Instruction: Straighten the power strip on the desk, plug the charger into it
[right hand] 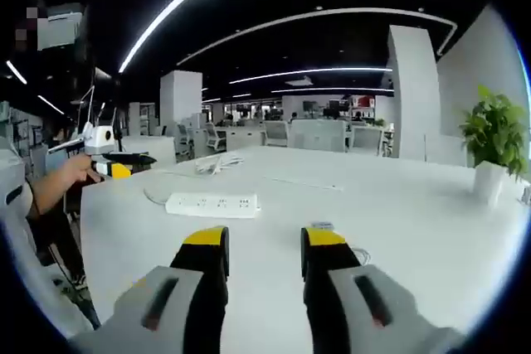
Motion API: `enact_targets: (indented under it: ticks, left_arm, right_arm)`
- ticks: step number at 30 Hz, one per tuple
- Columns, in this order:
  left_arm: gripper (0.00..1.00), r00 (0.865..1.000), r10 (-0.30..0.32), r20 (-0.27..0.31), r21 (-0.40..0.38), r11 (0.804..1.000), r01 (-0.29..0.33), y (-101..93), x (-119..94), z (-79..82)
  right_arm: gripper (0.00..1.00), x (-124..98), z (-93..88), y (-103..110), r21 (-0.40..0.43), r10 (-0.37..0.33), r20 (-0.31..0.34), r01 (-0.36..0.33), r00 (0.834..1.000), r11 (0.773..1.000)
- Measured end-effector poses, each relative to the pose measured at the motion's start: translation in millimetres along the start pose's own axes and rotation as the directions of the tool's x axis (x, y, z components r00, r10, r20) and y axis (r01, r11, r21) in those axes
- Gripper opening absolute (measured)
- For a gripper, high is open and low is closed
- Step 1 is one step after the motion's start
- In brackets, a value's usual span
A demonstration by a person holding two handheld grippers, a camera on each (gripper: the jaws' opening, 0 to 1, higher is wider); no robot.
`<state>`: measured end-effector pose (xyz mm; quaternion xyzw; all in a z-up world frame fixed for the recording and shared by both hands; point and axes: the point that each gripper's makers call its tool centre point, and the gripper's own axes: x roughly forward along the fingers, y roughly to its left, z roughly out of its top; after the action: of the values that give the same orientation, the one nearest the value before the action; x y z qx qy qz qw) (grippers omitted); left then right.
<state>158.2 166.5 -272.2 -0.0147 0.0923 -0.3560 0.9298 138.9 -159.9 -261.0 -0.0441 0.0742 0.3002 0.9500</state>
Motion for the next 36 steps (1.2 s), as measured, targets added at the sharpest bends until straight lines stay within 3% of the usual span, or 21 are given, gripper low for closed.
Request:
enact_targets:
  ticks: [17,29,36]
  left_arm:
    - [0.85,1.0,-0.003,-0.014,-0.002,1.0,0.003,-1.0,4,-4.1]
    - [0.85,1.0,-0.01,-0.025,-0.005,1.0,0.01,-2.1,11,-9.5]
    - [0.85,0.999,-0.016,-0.032,-0.003,1.0,0.016,-4.5,13,-11.5]
  right_arm:
    - [0.33,6,-1.7,3,-0.009,0.02,-0.006,-0.02,1.0,1.0]
    - [0.33,15,7.6,3,-0.033,0.039,0.009,-0.039,0.999,0.999]
    - [0.33,23,1.7,5,-0.033,0.048,-0.004,-0.048,0.999,0.998]
